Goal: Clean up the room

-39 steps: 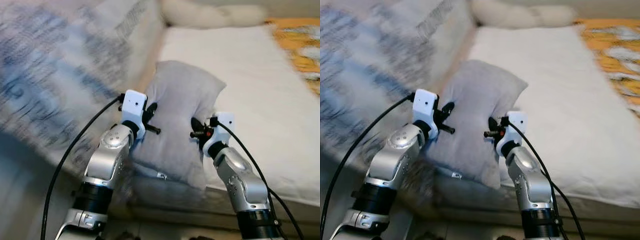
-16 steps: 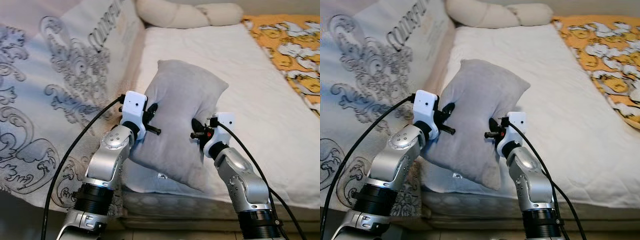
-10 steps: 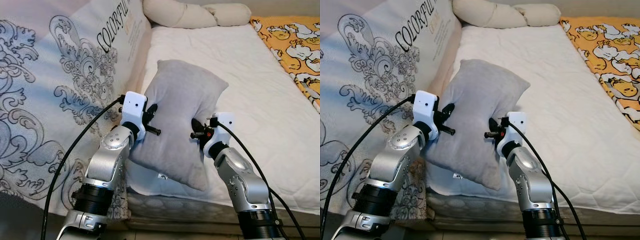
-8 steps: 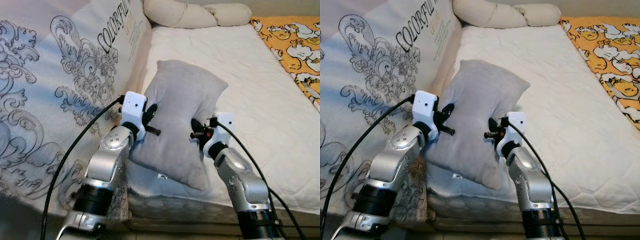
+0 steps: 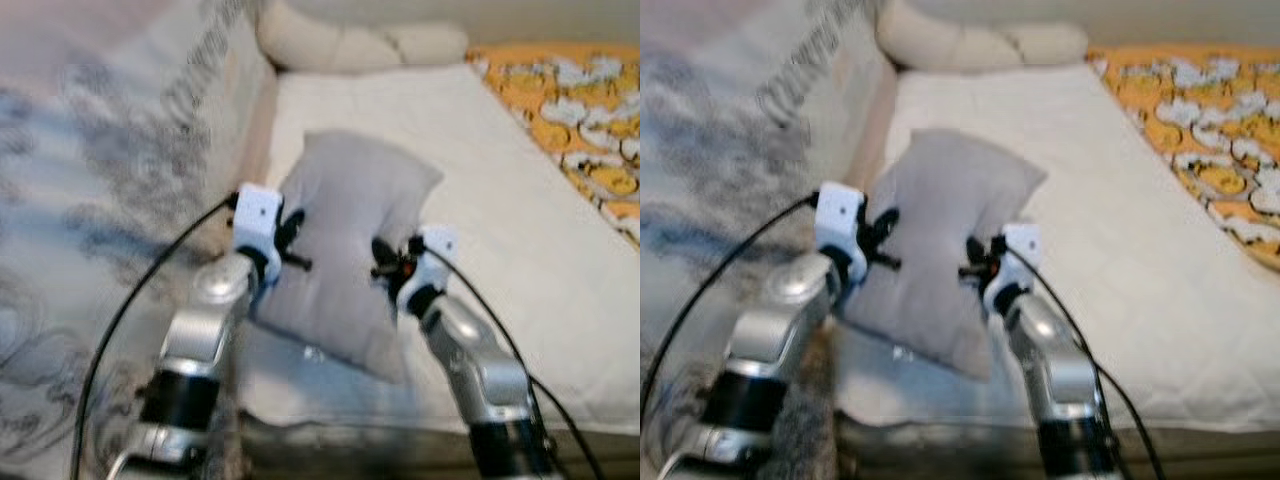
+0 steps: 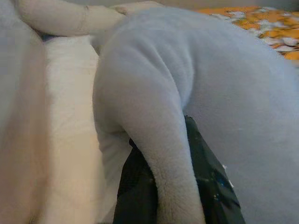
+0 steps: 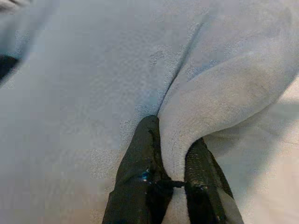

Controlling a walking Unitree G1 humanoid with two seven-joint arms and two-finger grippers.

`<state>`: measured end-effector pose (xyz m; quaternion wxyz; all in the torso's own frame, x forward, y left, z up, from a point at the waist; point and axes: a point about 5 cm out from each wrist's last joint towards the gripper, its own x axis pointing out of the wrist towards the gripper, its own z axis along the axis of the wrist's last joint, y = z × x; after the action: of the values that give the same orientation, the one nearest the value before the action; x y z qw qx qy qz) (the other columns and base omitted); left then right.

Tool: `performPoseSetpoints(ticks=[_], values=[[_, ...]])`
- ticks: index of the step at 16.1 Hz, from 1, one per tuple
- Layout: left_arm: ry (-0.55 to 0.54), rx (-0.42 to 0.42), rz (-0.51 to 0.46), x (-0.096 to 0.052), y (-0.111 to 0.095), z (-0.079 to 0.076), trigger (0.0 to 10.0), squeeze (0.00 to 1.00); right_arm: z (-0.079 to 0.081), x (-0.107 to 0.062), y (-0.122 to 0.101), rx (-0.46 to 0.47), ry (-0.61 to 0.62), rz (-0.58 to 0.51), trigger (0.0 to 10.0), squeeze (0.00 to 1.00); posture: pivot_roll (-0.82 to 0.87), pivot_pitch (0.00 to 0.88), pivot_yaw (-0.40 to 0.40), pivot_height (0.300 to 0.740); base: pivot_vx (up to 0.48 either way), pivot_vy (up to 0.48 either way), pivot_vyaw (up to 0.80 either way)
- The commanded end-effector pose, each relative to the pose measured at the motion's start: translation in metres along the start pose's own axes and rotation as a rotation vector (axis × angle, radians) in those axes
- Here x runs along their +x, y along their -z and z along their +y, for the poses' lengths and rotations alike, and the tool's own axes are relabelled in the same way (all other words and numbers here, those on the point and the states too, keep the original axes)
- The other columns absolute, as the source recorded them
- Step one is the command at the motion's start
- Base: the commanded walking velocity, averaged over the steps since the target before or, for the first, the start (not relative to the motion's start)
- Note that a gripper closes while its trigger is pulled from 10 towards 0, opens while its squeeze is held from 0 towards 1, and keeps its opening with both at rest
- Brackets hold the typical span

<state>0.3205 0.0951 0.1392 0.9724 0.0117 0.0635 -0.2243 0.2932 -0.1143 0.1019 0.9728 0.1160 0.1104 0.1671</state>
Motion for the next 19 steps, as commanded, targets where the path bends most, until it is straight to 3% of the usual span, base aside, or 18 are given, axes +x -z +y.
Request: performPoseSetpoints(ticks=[1,4,19], values=[[0.041,0.025,-0.048,0.0031,-0.0128,-0.0070,10.0,0.00,0.0122,0.0041,-0.0099,0.001,-0.059,-0.046,10.0,0.00,-0.07,0.000,0.037,0.740,0.334,0.000,0.00],[0.048,0.025,-0.051,0.0028,-0.0135,-0.0079,10.0,0.00,0.0129,0.0043,-0.0101,0.002,-0.061,-0.047,10.0,0.00,-0.07,0.000,0.039,0.740,0.316,0.000,0.00],[0.063,0.056,-0.028,0.0023,-0.0109,-0.0108,10.0,0.00,0.0122,0.0033,-0.0070,0.010,-0.049,-0.039,10.0,0.00,-0.07,0.000,0.051,0.740,0.000,0.000,0.00]])
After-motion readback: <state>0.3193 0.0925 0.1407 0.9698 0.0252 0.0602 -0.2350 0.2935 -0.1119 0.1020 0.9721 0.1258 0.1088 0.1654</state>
